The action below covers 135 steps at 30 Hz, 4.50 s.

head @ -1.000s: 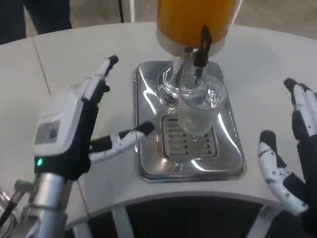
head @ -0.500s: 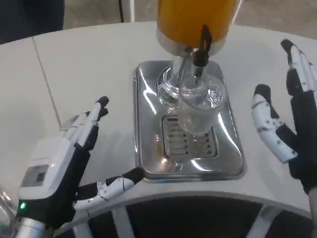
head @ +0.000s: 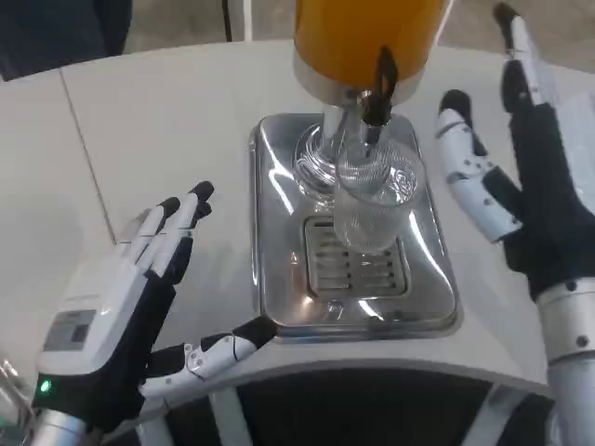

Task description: Grasp the cup under the faucet to collect the drink, then remove the cup.

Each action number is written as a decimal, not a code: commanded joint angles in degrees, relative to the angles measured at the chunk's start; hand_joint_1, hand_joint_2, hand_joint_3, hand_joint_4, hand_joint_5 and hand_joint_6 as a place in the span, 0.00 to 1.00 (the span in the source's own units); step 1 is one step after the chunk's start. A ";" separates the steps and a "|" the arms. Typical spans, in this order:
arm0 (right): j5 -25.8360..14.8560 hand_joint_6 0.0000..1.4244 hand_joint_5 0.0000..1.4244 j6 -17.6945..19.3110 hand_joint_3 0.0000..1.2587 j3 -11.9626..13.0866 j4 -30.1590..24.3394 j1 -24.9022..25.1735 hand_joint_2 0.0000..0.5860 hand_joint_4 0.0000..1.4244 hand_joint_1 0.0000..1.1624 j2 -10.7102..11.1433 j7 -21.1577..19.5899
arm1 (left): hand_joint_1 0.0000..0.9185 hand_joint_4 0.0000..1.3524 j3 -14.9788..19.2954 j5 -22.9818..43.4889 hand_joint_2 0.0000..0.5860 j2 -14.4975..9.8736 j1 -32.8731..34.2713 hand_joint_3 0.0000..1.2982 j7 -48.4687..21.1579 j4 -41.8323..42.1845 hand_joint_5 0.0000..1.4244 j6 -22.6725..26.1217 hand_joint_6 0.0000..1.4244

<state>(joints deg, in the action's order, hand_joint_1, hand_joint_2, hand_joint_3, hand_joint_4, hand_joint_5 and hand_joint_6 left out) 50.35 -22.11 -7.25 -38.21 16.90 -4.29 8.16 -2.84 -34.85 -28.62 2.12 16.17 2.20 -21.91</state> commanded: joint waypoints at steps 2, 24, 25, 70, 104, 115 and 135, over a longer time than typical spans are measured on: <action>-6.82 0.02 0.00 1.12 0.00 1.23 3.08 2.41 1.00 0.00 0.18 0.15 -1.89 | 0.11 0.00 0.25 -1.06 0.21 0.32 -0.86 0.00 0.13 0.60 0.01 -0.84 0.02; -18.69 0.04 0.00 3.35 0.00 -0.38 6.38 3.53 1.00 0.00 0.18 2.53 -4.52 | 0.13 0.00 0.43 -1.06 0.23 1.37 -0.51 0.00 0.54 0.04 0.01 -0.92 0.02; -19.62 0.04 0.00 3.28 0.00 -0.13 6.48 3.39 1.00 0.00 0.17 2.13 -4.79 | 0.13 0.00 0.46 -1.07 0.23 1.37 -0.51 0.00 0.56 -0.01 0.01 -0.94 0.02; 3.12 0.08 0.04 -10.03 0.06 -13.25 3.97 13.06 0.94 0.01 0.00 17.67 13.42 | 0.02 0.00 -0.52 -1.37 0.18 0.73 -0.37 0.00 -3.87 0.59 0.00 0.52 0.00; 19.50 0.10 0.05 -2.69 0.08 -13.67 8.00 19.69 0.98 0.02 0.00 13.85 31.57 | 0.01 0.00 -0.76 -1.79 0.17 2.09 -0.27 0.00 -2.82 -0.95 0.00 -0.22 0.00; 19.09 0.11 0.06 -1.41 0.08 -14.45 8.74 19.23 0.99 0.02 0.00 12.55 32.20 | 0.01 0.00 -0.37 -1.78 0.17 1.85 -0.32 0.00 -2.73 -1.14 0.00 -0.21 0.00; 18.72 0.11 0.06 -0.40 0.08 -13.71 10.52 20.29 1.00 0.02 0.00 12.02 32.20 | 0.14 0.00 -2.34 0.78 0.13 3.68 6.20 0.00 -2.68 -9.47 0.00 -2.21 0.00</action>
<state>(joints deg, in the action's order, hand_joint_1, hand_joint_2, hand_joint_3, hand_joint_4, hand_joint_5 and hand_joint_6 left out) 69.88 -23.42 -20.18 -28.95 37.33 7.98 38.80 -4.24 -34.37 -25.68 7.12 12.99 -5.39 -22.42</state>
